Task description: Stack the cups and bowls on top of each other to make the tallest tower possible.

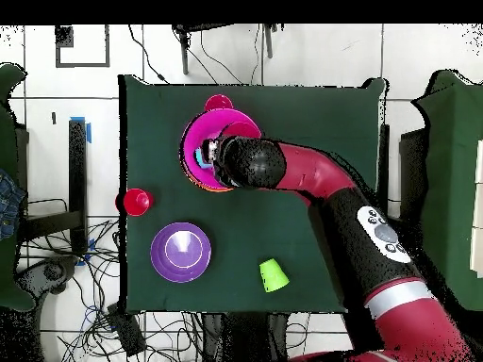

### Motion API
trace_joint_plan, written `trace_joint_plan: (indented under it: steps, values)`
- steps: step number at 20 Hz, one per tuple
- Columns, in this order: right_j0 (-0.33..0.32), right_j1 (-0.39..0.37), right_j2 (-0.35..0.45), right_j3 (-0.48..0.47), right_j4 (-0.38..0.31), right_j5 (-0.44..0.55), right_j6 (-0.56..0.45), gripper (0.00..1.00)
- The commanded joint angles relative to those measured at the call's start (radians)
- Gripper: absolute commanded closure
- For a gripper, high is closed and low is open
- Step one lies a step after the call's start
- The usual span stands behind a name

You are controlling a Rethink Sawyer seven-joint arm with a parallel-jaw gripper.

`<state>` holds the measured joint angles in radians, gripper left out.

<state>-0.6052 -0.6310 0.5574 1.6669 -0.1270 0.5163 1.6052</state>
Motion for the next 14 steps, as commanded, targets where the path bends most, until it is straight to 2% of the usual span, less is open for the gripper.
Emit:
trace_joint_plan:
  steps: [1,5,10,14]
  values:
    - [0.027,-0.005,-0.134,-0.117,-0.131,0.234,-0.056,1.00]
    - [0.020,-0.011,-0.124,-0.126,-0.142,0.271,-0.050,1.00]
    - [-0.006,-0.031,-0.068,-0.081,-0.113,0.213,-0.033,1.00]
    - [-0.007,-0.040,-0.053,-0.073,-0.105,0.204,-0.026,1.00]
